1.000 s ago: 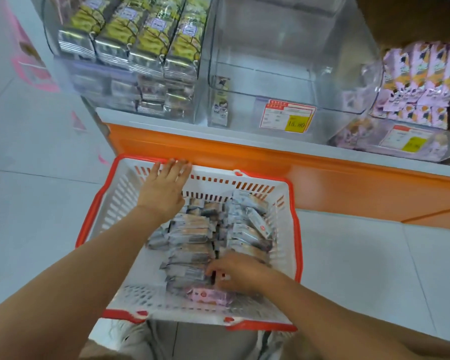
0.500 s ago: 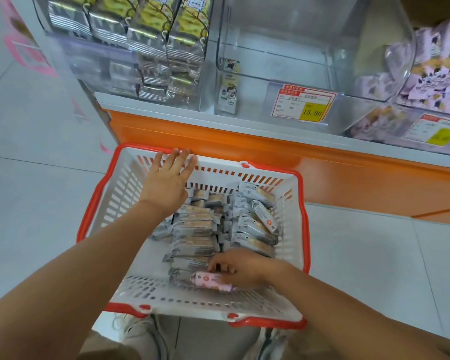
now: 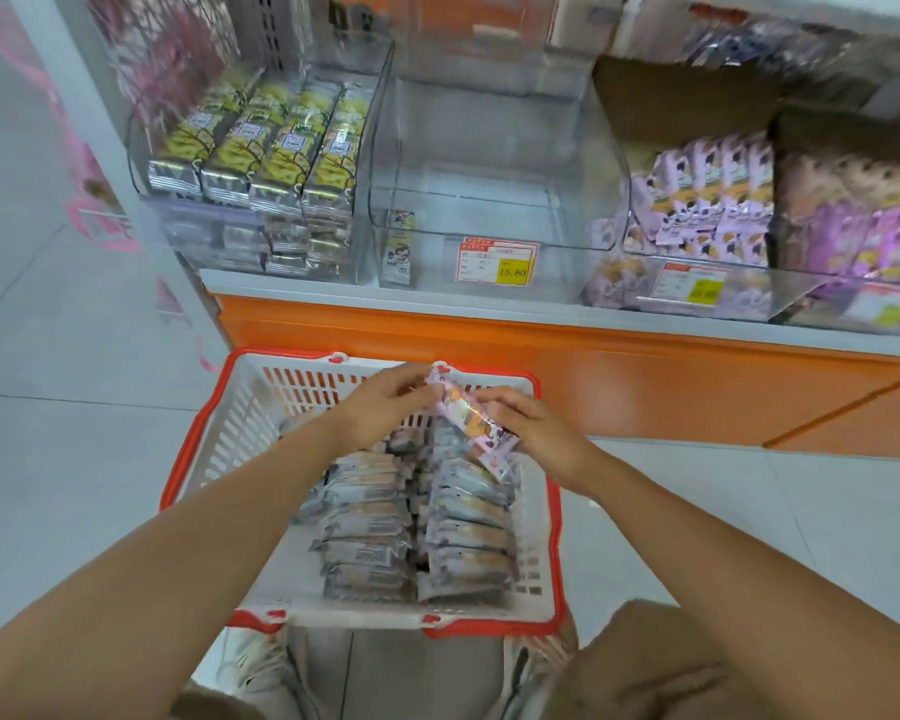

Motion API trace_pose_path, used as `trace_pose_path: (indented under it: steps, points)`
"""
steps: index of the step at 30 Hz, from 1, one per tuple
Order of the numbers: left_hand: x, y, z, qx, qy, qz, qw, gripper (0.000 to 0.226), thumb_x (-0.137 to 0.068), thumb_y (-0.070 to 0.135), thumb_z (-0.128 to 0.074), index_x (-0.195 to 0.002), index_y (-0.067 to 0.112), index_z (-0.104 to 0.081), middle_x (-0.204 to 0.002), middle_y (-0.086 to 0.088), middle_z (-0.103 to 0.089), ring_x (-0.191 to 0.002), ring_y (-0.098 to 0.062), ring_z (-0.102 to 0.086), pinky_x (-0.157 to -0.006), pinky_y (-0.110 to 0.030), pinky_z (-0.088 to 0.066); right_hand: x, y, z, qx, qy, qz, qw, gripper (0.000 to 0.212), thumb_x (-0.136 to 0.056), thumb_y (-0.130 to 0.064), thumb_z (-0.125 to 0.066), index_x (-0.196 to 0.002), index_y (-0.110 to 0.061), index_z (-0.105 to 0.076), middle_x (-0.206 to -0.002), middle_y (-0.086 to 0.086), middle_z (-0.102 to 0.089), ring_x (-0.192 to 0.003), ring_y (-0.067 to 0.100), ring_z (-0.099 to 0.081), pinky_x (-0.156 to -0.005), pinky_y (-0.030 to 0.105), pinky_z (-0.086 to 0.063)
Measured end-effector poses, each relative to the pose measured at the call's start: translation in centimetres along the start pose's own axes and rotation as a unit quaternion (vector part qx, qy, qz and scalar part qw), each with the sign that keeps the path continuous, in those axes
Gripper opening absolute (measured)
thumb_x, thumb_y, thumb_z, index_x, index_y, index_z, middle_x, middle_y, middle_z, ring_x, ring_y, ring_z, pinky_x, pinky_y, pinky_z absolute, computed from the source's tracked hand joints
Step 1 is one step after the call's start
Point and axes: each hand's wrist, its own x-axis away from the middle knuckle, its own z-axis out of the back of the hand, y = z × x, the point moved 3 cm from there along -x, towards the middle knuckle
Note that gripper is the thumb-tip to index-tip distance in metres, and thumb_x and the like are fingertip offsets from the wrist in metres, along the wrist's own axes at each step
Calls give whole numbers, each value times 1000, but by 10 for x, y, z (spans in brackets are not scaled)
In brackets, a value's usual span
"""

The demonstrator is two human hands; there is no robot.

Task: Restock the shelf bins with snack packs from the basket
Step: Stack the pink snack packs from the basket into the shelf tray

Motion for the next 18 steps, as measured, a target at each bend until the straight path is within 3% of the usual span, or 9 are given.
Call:
trace_pose_path:
  steps: [3, 5, 7, 9, 11, 15, 18]
  points:
    - [4, 38, -5, 48, 47, -26, 997, 27, -99, 32, -55, -113, 9, -61, -100, -5, -68, -77, 3, -62, -67, -10, -45, 17, -18, 13, -19, 28, 32, 999, 23, -104, -20, -42, -119, -22, -58, -113, 9, -67, -91, 25, -69, -83, 39, -57]
    - [4, 59, -7, 72, 68, -35, 994, 20, -99, 21, -57, -107, 4, -62, -90, -5, -67, -70, -3, -60, -60, -6, -42, 31, -31, 24, 12, 63, 63, 996, 23, -103, -25, -45, -121, -21, -58, -117, 6, -65, -92, 20, -68, -80, 30, -56]
    - [4, 77, -7, 79, 81, -39, 993, 16, -98, 21, -59, -103, 6, -62, -84, -2, -67, -69, -6, -60, -58, -10, -43, 46, -47, 32, 35, 83, 98, 991, 27, -99, -25, -53, -125, -18, -56, -113, -2, -64, -89, 11, -66, -72, 16, -50]
    - [3, 90, -7, 86, 100, -34, 991, 17, -95, 25, -62, -99, 8, -61, -84, -4, -71, -70, -10, -65, -66, -21, -50, 59, -59, 37, 76, 85, 136, 984, 37, -91, -21, -67, -126, -20, -54, -116, 0, -62, -102, 8, -61, -80, 15, -47]
    - [1, 100, -10, 95, 116, -38, 988, 20, -91, 29, -68, -94, 11, -61, -87, -8, -73, -78, -21, -68, -76, -34, -53, 70, -69, 39, 115, 95, 170, 974, 45, -85, -12, -74, -124, -18, -54, -114, 3, -59, -97, -3, -56, -81, 11, -45]
    - [3, 127, -18, 64, 143, -84, 984, 31, -82, 48, -68, -93, 19, -63, -89, -11, -72, -84, -33, -66, -83, -49, -54, 86, -85, 48, 170, 121, 238, 949, 40, -85, 4, -68, -121, -6, -54, -103, 8, -56, -78, -8, -51, -65, 13, -45]
    - [0, 146, -19, -15, 177, -140, 974, 31, -92, 46, -57, -108, 20, -60, -95, -2, -68, -91, -22, -62, -86, -44, -51, 91, -94, 69, 205, 173, 270, 925, 34, -86, 1, -66, -117, -11, -57, -102, 2, -59, -84, -4, -53, -68, 17, -46]
